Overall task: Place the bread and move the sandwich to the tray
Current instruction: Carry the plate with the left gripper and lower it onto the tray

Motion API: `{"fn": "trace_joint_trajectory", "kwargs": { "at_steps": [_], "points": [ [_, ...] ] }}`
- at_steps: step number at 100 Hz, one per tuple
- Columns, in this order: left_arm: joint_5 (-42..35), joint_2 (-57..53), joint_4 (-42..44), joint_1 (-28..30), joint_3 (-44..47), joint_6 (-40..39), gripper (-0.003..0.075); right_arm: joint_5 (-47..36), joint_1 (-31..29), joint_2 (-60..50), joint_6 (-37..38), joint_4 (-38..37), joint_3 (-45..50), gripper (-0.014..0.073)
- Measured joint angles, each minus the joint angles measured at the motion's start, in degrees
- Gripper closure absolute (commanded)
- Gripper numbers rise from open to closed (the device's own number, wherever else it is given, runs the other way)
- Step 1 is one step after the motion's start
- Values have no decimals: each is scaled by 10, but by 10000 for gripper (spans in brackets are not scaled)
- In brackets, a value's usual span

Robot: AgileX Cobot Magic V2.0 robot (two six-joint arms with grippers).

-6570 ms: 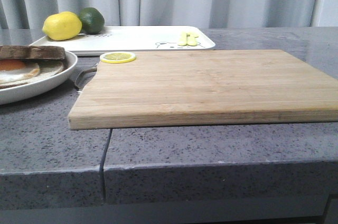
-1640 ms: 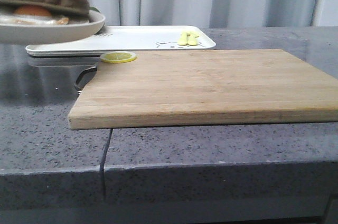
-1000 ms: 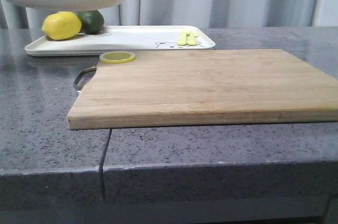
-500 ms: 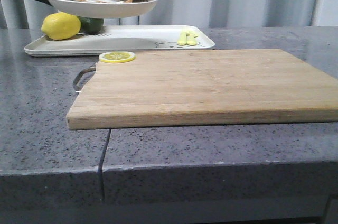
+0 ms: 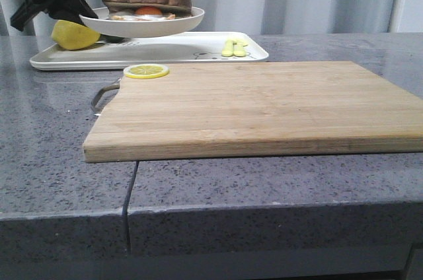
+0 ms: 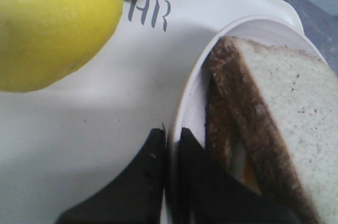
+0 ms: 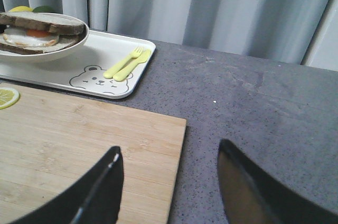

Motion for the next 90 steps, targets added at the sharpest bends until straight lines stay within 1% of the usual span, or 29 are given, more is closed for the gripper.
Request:
{"fn": "trace_joint_trajectory", "kwargs": {
  "at_steps": [34, 90],
  "points": [
    [-6, 38, -6, -27, -33, 0, 740, -1, 0, 0, 0, 0, 0, 180],
    [-31, 39, -7, -27, -36, 0, 740, -1, 0, 0, 0, 1, 0, 180]
  ]
}}
